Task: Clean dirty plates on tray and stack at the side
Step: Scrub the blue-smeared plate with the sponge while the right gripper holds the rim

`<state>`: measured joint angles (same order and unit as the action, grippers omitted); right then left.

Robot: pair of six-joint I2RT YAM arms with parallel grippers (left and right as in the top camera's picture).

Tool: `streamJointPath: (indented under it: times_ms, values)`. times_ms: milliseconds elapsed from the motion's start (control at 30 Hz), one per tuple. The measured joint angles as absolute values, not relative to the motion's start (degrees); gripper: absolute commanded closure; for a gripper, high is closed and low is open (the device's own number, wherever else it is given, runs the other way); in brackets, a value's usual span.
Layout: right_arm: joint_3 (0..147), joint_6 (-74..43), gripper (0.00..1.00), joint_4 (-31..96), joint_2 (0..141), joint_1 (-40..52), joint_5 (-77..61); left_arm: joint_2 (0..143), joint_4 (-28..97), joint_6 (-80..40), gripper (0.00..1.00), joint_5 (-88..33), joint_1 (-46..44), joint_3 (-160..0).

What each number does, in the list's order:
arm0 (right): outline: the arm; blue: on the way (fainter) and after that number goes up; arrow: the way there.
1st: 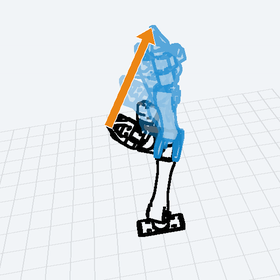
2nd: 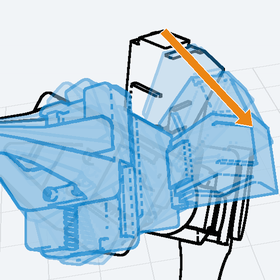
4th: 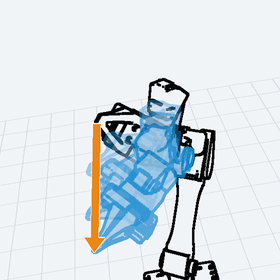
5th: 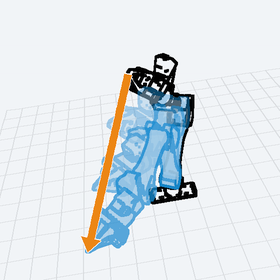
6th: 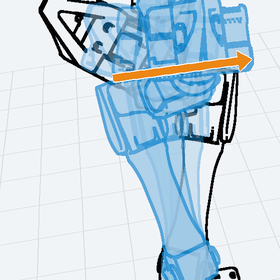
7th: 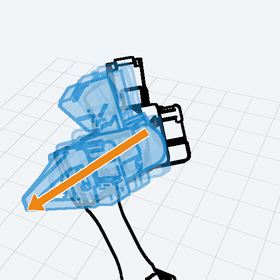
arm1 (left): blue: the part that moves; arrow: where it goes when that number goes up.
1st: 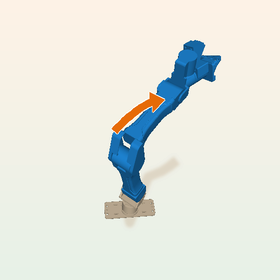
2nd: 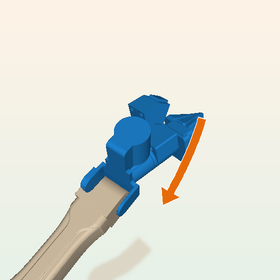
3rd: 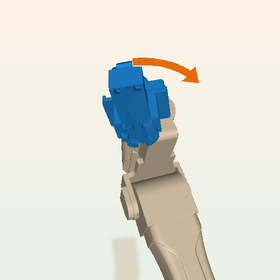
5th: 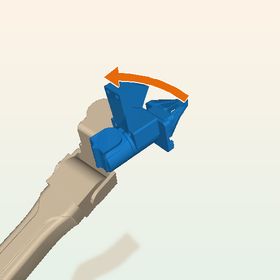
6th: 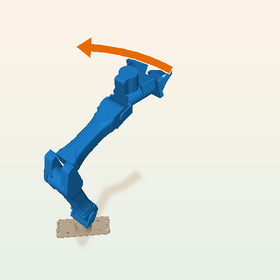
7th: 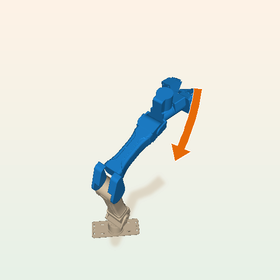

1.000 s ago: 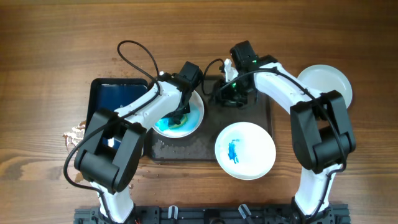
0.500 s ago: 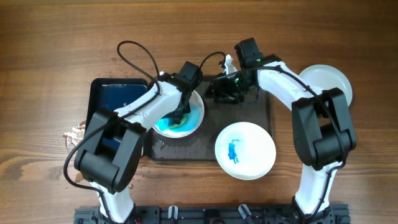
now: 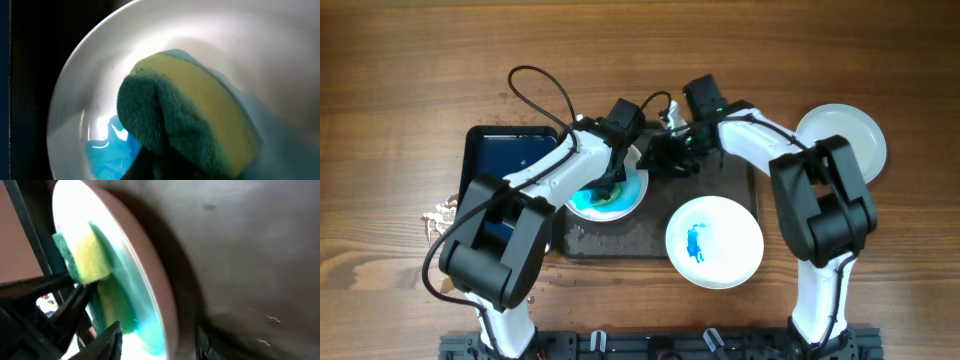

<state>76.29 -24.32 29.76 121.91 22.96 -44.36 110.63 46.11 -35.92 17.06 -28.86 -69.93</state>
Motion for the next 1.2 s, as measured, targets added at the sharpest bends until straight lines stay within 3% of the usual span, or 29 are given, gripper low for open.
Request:
streamJointPath:
  times_ms: [33, 67, 467, 767, 1033, 1200]
  values:
    - [76.25, -24.47, 0.89, 28.97, 121.97, 23.59, -44.42, 110.63, 46.11, -35.9, 0.96, 17.04, -28.84, -69.91]
    - [76.23, -25.61, 0.95, 28.18, 122.13, 24.43, -43.62, 110.63, 46.11, -35.92, 0.96, 16.99, -28.82, -69.91]
    - [75.9, -25.96, 0.95, 28.64, 122.74, 24.34, -41.1, 110.63, 46.96, -36.27, 0.96, 17.98, -28.84, -70.0]
    - [75.9, -26.96, 0.95, 29.15, 122.74, 24.77, -41.34, 111.77, 56.73, -42.0, 0.96, 31.77, -29.76, -69.47]
    - [75.9, -26.96, 0.96, 29.76, 122.61, 24.21, -40.88, 111.48, 47.33, -31.11, 0.96, 24.73, -30.3, -68.38]
    - [75.9, -26.96, 0.95, 30.7, 122.23, 23.73, -39.83, 110.13, 37.87, -26.87, 0.96, 12.75, -30.44, -68.36]
